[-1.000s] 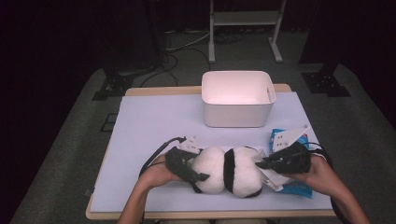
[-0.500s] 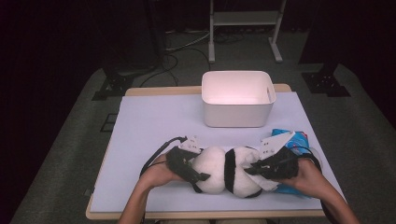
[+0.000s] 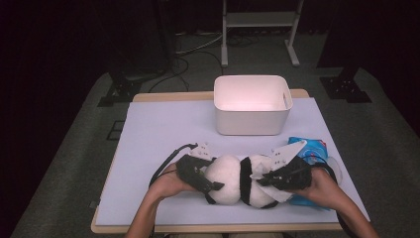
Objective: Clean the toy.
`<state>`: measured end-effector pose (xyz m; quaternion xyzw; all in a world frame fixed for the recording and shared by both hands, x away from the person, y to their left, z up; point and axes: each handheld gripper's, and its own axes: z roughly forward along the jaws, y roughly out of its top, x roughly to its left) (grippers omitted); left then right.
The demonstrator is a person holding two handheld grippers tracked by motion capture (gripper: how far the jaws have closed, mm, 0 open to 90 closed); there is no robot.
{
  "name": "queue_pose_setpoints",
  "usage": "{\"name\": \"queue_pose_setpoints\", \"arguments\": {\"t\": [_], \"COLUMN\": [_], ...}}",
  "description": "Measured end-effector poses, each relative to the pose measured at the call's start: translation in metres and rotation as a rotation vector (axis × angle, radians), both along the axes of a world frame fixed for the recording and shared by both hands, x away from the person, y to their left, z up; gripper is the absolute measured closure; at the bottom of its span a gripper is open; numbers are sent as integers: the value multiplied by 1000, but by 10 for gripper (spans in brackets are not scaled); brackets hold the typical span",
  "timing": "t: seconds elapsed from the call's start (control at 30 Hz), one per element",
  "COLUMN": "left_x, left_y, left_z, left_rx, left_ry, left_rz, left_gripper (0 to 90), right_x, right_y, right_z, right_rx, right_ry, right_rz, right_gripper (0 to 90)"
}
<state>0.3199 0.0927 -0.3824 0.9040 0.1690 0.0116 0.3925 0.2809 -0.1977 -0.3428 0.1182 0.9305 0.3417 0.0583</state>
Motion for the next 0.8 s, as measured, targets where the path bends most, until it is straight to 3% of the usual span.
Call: {"name": "queue_pose_setpoints", "arguments": {"t": [0.27,0.57,0.67,0.8], "left_x": [1,2,3,2], "left_y": [1,4,1,-5], "left_z": [4,-1,-2,-2], "left_rx": [-32,-21,-44,-43], "left_ry": [-21,4,6,-4], "left_rz": [-23,-28,-49,-77], "left_gripper": [111,91,91,123], "right_x": [7,11,13,16], "right_y": [-17,-33,-41,-48], "right_z": [-5,-7,-8,-8], "right_rx": [5,14,31,39], "right_ry": [1,6,18,36], "right_rz": [-35,-64,-69,-84], "right_gripper": [865,865,865,866]}}
